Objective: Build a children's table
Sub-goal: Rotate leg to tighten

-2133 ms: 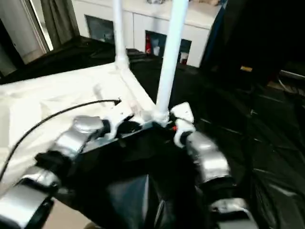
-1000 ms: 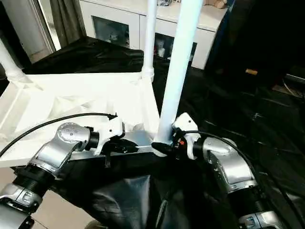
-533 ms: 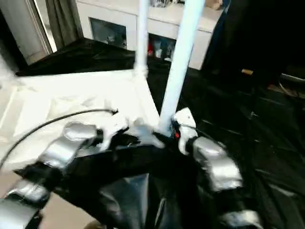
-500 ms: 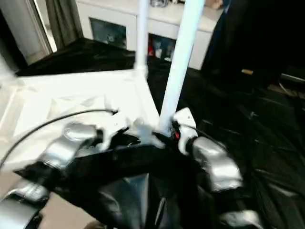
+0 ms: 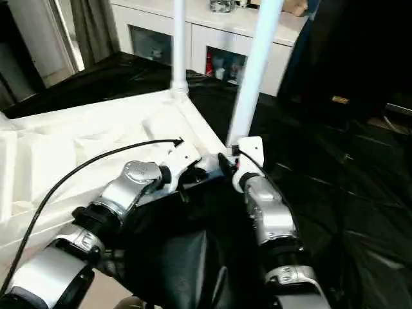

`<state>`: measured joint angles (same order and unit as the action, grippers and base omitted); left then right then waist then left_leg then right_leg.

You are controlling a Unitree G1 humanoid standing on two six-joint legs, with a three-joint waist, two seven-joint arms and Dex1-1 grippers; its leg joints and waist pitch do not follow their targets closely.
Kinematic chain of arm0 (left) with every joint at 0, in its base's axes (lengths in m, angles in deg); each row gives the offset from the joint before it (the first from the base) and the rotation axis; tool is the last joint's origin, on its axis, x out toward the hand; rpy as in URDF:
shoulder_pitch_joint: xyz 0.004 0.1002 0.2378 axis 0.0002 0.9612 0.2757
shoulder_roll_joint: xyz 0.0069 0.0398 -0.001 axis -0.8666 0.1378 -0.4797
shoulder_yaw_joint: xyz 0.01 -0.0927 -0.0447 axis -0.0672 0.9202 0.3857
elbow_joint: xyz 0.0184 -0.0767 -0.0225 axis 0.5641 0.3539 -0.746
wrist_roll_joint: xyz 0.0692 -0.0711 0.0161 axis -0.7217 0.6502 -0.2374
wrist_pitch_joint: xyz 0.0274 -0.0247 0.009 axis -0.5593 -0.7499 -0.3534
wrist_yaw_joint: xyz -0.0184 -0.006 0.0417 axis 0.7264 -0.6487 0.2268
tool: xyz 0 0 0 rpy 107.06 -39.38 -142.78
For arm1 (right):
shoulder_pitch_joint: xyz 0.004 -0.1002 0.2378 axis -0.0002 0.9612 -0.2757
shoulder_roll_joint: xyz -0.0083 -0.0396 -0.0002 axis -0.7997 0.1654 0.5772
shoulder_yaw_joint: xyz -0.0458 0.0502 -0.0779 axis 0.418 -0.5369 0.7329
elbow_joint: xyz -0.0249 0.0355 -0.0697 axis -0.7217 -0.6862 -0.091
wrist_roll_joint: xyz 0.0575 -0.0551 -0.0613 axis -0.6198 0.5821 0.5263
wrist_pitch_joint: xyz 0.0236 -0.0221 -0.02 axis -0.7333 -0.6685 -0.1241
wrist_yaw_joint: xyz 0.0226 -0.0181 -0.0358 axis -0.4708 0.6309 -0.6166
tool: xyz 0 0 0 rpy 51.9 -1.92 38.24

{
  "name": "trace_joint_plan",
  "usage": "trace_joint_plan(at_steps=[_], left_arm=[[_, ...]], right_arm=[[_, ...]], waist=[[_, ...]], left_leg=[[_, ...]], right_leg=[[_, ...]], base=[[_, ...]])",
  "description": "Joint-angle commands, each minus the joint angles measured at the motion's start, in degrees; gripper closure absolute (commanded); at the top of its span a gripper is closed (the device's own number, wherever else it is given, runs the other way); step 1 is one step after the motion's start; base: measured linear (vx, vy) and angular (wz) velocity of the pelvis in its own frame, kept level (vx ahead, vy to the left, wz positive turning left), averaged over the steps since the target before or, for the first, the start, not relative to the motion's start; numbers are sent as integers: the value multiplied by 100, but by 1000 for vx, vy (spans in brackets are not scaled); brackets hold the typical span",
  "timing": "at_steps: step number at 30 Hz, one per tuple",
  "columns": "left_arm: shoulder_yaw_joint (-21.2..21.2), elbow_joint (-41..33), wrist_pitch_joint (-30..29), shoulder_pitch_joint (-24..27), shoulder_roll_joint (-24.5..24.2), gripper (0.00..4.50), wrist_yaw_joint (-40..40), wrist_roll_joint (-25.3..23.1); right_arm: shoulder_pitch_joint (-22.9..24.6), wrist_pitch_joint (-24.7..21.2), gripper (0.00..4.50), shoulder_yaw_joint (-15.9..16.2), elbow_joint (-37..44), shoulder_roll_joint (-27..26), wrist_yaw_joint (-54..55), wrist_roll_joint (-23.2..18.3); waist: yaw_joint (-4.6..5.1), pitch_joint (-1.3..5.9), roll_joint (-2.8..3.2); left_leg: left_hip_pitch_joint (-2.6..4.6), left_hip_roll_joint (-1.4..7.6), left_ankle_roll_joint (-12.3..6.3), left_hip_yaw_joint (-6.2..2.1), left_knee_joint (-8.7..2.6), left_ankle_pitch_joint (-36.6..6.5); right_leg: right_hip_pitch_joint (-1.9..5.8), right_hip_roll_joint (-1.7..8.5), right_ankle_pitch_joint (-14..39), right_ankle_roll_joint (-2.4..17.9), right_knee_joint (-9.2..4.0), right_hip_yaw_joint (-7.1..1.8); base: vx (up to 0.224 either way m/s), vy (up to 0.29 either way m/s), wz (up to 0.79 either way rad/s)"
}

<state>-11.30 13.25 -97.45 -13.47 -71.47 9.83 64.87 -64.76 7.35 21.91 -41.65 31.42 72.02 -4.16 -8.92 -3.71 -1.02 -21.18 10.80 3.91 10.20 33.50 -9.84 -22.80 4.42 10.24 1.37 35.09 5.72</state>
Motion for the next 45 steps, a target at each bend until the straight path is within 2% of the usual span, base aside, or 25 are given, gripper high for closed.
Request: trace_joint_plan(at_steps=[1,2,6,8,11,13,14,15,18,19,21,23,26,30,34,37,38,45], left_arm=[[99,-73,292,-136,89,450,-19,92],[94,-110,356,-103,54,450,80,110],[39,-443,576,151,-217,450,806,236],[26,-534,619,214,-288,450,989,276],[-22,-727,653,340,-421,450,1330,379],[-109,-1039,703,528,-638,450,1826,538],[-162,-1272,766,665,-803,450,2206,646],[-162,-1272,766,665,-803,450,2206,646],[-113,-1682,626,868,-977,450,2663,828],[-113,-1682,626,868,-977,450,2663,828],[-104,-1826,573,944,-1060,450,2811,867],[-124,-2051,476,1064,-1204,450,2992,941],[-122,-2139,430,1113,-1250,450,3069,978],[-92,-2299,338,1205,-1297,450,3200,999],[-87,-2318,307,1206,-1322,450,3186,996],[-90,-2391,243,1232,-1360,450,3192,1012],[-92,-2400,232,1236,-1367,450,3198,1013],[-92,-2422,181,1248,-1362,450,3204,998]], right_arm=[[-88,66,83,9,-101,-51,-295,-241],[-93,60,83,5,-58,-6,-457,-298],[76,-100,83,254,422,472,-1492,-362],[114,-111,83,312,518,595,-1685,-351],[188,-130,83,431,679,822,-2031,-326],[305,-183,83,617,907,1186,-2550,-312],[400,-216,83,757,1068,1479,-2973,-310],[400,-216,83,757,1068,1479,-2973,-310],[624,-305,83,1005,1450,1993,-3766,-301],[624,-305,83,1005,1450,1993,-3766,-301],[700,-326,83,1077,1569,2181,-3977,-285],[766,-375,83,1108,1701,2384,-4199,-361],[794,-401,83,1116,1778,2431,-4299,-416],[823,-505,83,1129,1894,2397,-4393,-501],[798,-543,125,1132,1892,2327,-4379,-521],[810,-593,136,1169,1924,2320,-4428,-559],[826,-600,156,1184,1937,2327,-4448,-562],[898,-632,175,1179,1970,2340,-4453,-579]], waist=[[9,415,-19],[15,404,-12],[6,425,-24],[9,425,-24],[6,428,-18],[-14,424,-30],[-23,414,-29],[-26,415,-27],[-70,384,-23],[-106,374,-20],[-105,374,-20],[-103,372,-27],[-95,365,-35],[-92,375,-29],[-88,376,-36],[-92,385,-30],[-92,385,-36],[-94,392,-27]], left_leg=[[25,285,-15,-165,-447,-1296],[65,282,-52,-143,-432,-1320],[33,277,-227,-122,-392,-973],[35,280,-285,-114,-385,-864],[37,297,-291,-117,-383,-812],[44,311,-309,-116,-380,-849],[39,311,-336,-111,-382,-875],[49,314,-346,-106,-379,-905],[66,307,-309,-92,-387,-1092],[74,339,-289,-101,-400,-1192],[82,320,-232,-106,-410,-1309],[59,329,-216,-119,-415,-1308],[64,311,-220,-112,-409,-1319],[67,322,-233,-119,-411,-1261],[55,313,-227,-117,-406,-1227],[52,312,-239,-113,-398,-1172],[48,305,-239,-111,-396,-1155],[56,309,-216,-112,-396,-1167]], right_leg=[[303,573,1718,614,-499,-349],[267,562,1656,675,-515,-359],[316,551,1084,843,-437,-362],[304,543,914,929,-415,-359],[312,550,856,1030,-391,-353],[315,554,827,1048,-381,-357],[312,552,834,1037,-388,-364],[304,547,858,1035,-391,-364],[282,550,1283,987,-447,-366],[278,565,1464,914,-467,-375],[264,556,1718,866,-488,-371],[279,568,1767,834,-488,-374],[267,561,1950,785,-517,-374],[254,545,1841,831,-495,-364],[261,541,1653,894,-474,-364],[268,544,1577,913,-462,-366],[274,540,1588,896,-462,-362],[272,542,1622,876,-469,-364]], base=[[0,0,0],[0,0,0],[0,0,0],[0,0,0],[0,0,0],[0,0,0],[0,0,0],[0,0,0],[0,0,0],[0,0,0],[0,0,0],[0,0,0],[0,0,0],[0,0,0],[0,0,0],[0,0,0],[0,0,0],[0,0,0]])
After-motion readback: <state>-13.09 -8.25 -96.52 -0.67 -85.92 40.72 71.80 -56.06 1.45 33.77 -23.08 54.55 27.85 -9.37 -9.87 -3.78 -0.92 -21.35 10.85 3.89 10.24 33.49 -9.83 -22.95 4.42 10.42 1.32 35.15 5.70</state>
